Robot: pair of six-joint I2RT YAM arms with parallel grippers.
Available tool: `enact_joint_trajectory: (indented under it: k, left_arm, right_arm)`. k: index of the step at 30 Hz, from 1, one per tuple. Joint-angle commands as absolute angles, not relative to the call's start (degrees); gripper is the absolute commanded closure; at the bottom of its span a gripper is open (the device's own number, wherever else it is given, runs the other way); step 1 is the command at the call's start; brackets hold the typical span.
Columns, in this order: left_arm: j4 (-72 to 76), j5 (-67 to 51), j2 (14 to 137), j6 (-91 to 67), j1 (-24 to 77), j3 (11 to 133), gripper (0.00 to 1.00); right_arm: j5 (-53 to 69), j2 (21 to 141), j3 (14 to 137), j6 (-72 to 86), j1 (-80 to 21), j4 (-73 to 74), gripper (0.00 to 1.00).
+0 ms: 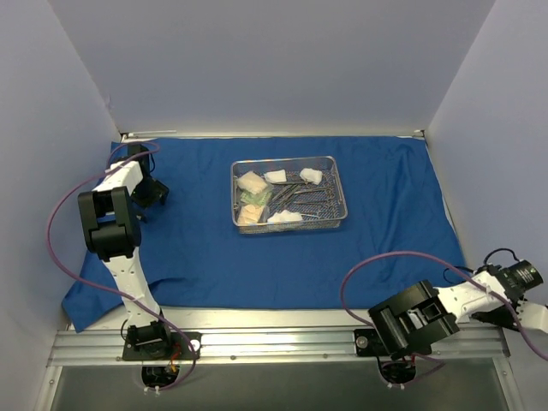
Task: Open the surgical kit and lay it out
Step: Smooth out the surgical kit at the center of the board.
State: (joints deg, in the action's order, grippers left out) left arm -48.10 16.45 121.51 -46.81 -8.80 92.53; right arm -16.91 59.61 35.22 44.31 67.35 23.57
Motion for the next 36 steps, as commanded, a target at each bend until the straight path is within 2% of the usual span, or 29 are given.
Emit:
enact_joint_trajectory:
  k: [1,2,3,6,7,8,9,11,12,14,15,18,19,25,29,32,36]
  left_arm:
    - [-48.78,18.02,119.71,-47.37,-9.67,92.11,0.06]
    - [-48.87,17.58,119.45,-47.37,-9.67,92.28,0.06]
    - [-48.78,16.45,119.01,-47.11,-9.67,92.46,0.06]
    - [-49.39,15.47,117.61,-46.85,-9.14,92.64,0.06]
    - [-49.66,15.21,117.25,-46.85,-8.53,92.55,0.06]
    - [-49.83,15.29,116.72,-46.93,-8.09,92.37,0.06]
    - [-50.09,15.55,115.85,-46.85,-7.56,92.2,0.06]
    - [-51.33,16.08,115.05,-46.93,-6.07,92.02,0.06]
    - [-52.46,16.35,114.18,-47.02,-5.63,91.76,0.06]
    - [-52.73,16.7,113.12,-47.29,-4.49,91.06,0.06]
    - [-52.91,16.87,111.81,-47.2,-4.22,90.18,0.06]
    - [-52.82,16.7,108.38,-47.29,-3.25,88.51,0.06]
    - [-52.39,16.0,107.41,-47.02,-2.9,86.77,0.06]
    - [-50.19,15.82,101.69,-47.2,3.24,80.87,0.06]
    - [-49.66,16.26,100.99,-47.46,4.22,77.71,0.06]
    - [-47.73,16.08,101.42,-47.02,4.22,75.42,0.06]
    - [-45.53,15.29,102.74,-46.85,4.22,72.96,0.06]
  right_arm:
    - [-9.96,57.75,35.33,43.43,71.97,23.91,0.73]
    - [-4.54,56.79,35.59,39.76,72.16,22.43,0.48]
    - [-0.92,56.69,35.94,37.55,71.98,19.11,0.39]
    - [7.63,56.08,40.59,31.57,67.17,19.42,0.2]
    - [5.56,54.25,42.08,31.2,63.58,20.73,0.18]
    - [3.1,52.75,44.54,31.29,59.11,21.61,0.13]
    - [-1.54,51.17,45.08,32.59,48.53,21.19,0.08]
    - [-3.69,48.69,46.22,34.53,38.19,20.05,0.0]
    - [-3.78,49.04,46.75,36.28,28.31,20.04,0.0]
    - [-5.62,52.63,49.2,36.47,17.02,19.25,0.0]
    - [-7.37,54.56,50.61,35.69,3.82,19.16,0.0]
    - [-20.18,62.56,55.27,33.5,-19.43,17.85,0.0]
    - [-22.3,66.84,56.24,30.53,-32.04,17.06,0.0]
    - [-15.91,86.44,63.35,19.27,-60.76,12.22,0.0]
    - [-13.36,97.01,67.84,14.77,-68.53,12.74,0.01]
    - [-12.84,102.12,69.08,14.42,-67.86,10.82,0.01]
    - [-5.22,104.24,67.33,12.75,-64.0,5.11,0.05]
